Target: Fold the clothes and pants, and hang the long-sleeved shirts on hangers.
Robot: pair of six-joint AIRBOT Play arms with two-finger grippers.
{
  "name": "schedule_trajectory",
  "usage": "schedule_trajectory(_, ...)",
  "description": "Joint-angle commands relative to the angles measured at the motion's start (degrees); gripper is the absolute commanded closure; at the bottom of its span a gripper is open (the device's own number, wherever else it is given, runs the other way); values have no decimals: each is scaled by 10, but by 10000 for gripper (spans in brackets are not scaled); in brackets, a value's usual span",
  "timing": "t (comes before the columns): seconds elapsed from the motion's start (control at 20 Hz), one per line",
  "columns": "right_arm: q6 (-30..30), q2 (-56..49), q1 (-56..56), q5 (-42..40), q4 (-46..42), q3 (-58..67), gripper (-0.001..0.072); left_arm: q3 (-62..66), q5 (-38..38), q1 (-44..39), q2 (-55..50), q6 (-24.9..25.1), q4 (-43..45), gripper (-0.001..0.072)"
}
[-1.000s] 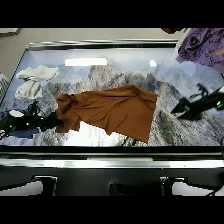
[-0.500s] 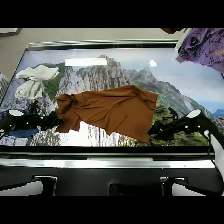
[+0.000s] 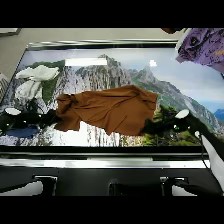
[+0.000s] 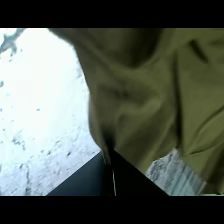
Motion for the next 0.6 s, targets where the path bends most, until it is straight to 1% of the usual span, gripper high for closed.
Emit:
schedule_trajectory(0.0,1,32,-16,48,29,121,682,70,-26,0,50,-5,15,694)
schedule_trajectory(0.1,21,63,-36,78,18,251,682,166,-54,0,92,-30,71,694)
schedule_trajectory(0.2,45,94,-52,97,-12,395,682,281,-82,0,134,-46,132,694)
schedule_trajectory(0.35,93,141,-76,105,-103,604,682,473,-95,0,200,-76,224,694)
schedule_trajectory(0.45,116,174,-81,115,-190,717,681,577,-95,0,240,-101,285,694)
schedule_trajectory(0.55,125,219,-81,116,-241,774,681,644,-95,0,283,-135,341,693)
